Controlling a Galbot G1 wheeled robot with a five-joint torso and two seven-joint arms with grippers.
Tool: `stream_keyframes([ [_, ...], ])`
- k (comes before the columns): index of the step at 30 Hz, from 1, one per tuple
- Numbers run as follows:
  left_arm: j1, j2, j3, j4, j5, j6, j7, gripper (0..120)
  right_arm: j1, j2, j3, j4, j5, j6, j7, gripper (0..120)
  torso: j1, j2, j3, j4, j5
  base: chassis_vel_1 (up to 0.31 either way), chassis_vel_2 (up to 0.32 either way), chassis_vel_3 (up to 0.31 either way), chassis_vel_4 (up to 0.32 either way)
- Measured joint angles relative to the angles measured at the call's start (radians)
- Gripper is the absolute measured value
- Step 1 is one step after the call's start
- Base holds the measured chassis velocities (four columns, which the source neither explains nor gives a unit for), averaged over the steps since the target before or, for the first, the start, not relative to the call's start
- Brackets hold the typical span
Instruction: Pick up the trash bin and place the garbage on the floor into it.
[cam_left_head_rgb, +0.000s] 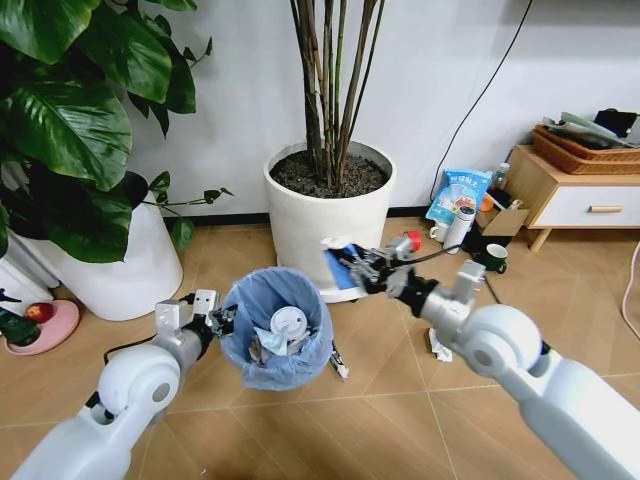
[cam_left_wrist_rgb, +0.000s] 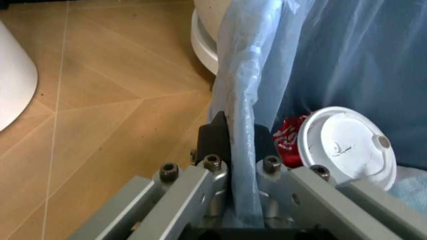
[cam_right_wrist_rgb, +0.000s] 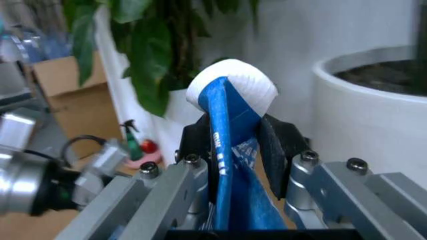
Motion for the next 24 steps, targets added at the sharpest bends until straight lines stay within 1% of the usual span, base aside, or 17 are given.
stream_keyframes([
  [1,0.0,0.0,0.0,0.0,0.0,0.0,0.0,0,0.0,0.0,0.0,0.0,0.0,0.0,0.0,18,0.0,0.0,0.0,0.0,0.0,0.0,0.0,0.0,0.0],
  [3,-0.021,0.0,0.018,0.01,-0.013,0.002,-0.008,0,0.096,0.029,-0.106,-0.041,0.0,0.0,0.006,18,0.0,0.0,0.0,0.0001,0.0001,0.0,0.0,0.0,0.0],
  [4,-0.021,0.0,0.018,0.01,-0.013,0.002,-0.008,0,0.096,0.029,-0.106,-0.041,0.0,0.0,0.006,18,0.0,0.0,0.0,0.0001,0.0001,0.0,0.0,0.0,0.0],
  [7,-0.034,0.0,0.025,0.016,-0.025,0.003,-0.016,0,0.161,0.044,-0.199,-0.073,-0.013,-0.007,0.036,18,0.0,0.0,0.0,0.0002,0.0001,0.0,0.0,0.0,0.0],
  [8,-0.034,0.0,0.025,0.016,-0.025,0.003,-0.016,0,0.161,0.044,-0.199,-0.073,-0.013,-0.007,0.036,18,0.0,0.0,0.0,0.0002,0.0001,0.0,0.0,0.0,0.0],
  [10,-0.036,0.0,0.024,0.017,-0.027,0.003,-0.017,0,0.185,0.048,-0.244,-0.098,-0.04,-0.008,0.054,19,0.0,0.0,0.0,0.0001,0.0001,0.0,0.0,0.0,0.0],
  [12,-0.036,0.0,0.024,0.017,-0.028,0.003,-0.017,0,0.19,0.049,-0.254,-0.106,-0.052,-0.008,0.054,25,0.0,0.0,0.0,0.0001,0.0001,0.0,0.0,0.0,0.0],
  [13,-0.035,-0.001,0.022,0.017,-0.028,0.004,-0.017,0,0.196,0.05,-0.265,-0.113,-0.062,-0.009,0.054,32,0.0,0.0,0.0,0.0001,0.0002,0.0,0.0,0.0,0.0],
  [14,-0.035,-0.001,0.022,0.017,-0.028,0.004,-0.017,0,0.196,0.05,-0.265,-0.113,-0.062,-0.009,0.054,32,0.0,0.0,0.0,0.0001,0.0002,0.0,0.0,0.0,0.0],
  [15,-0.035,-0.001,0.02,0.017,-0.028,0.004,-0.017,0,0.199,0.052,-0.276,-0.119,-0.07,-0.009,0.055,39,0.0,0.0,0.0,-0.0001,0.0001,0.0,0.0,0.0,0.0],
  [16,-0.034,-0.001,0.019,0.018,-0.028,0.004,-0.017,0,0.201,0.054,-0.284,-0.123,-0.077,-0.006,0.059,43,0.0,0.0,0.0,0.0,0.0002,0.0,0.0,0.0,0.0],
  [17,-0.034,-0.001,0.019,0.018,-0.028,0.004,-0.017,0,0.201,0.054,-0.284,-0.123,-0.077,-0.006,0.059,43,0.0,0.0,0.0,0.0,0.0002,0.0,0.0,0.0,0.0],
  [20,-0.034,-0.002,0.015,0.018,-0.028,0.004,-0.017,0,0.205,0.064,-0.303,-0.136,-0.097,-0.002,0.068,56,0.0,0.0,0.0,0.0,0.0003,0.0,0.0,0.0,0.0],
  [21,-0.036,-0.003,0.014,0.019,-0.028,0.004,-0.017,0,0.205,0.068,-0.308,-0.142,-0.098,-0.002,0.069,63,0.0,0.0,0.0,0.0001,0.0002,0.0,0.0,0.0,0.0],
  [22,-0.036,-0.003,0.014,0.019,-0.028,0.004,-0.017,0,0.205,0.068,-0.308,-0.142,-0.098,-0.002,0.069,63,0.0,0.0,0.0,0.0001,0.0002,0.0,0.0,0.0,0.0],
  [24,-0.037,-0.005,0.012,0.02,-0.028,0.003,-0.017,0,0.205,0.07,-0.31,-0.146,-0.099,0.0,0.07,71,0.0,0.0,0.0,0.0,0.0003,0.0,0.0,0.0,0.0],
])
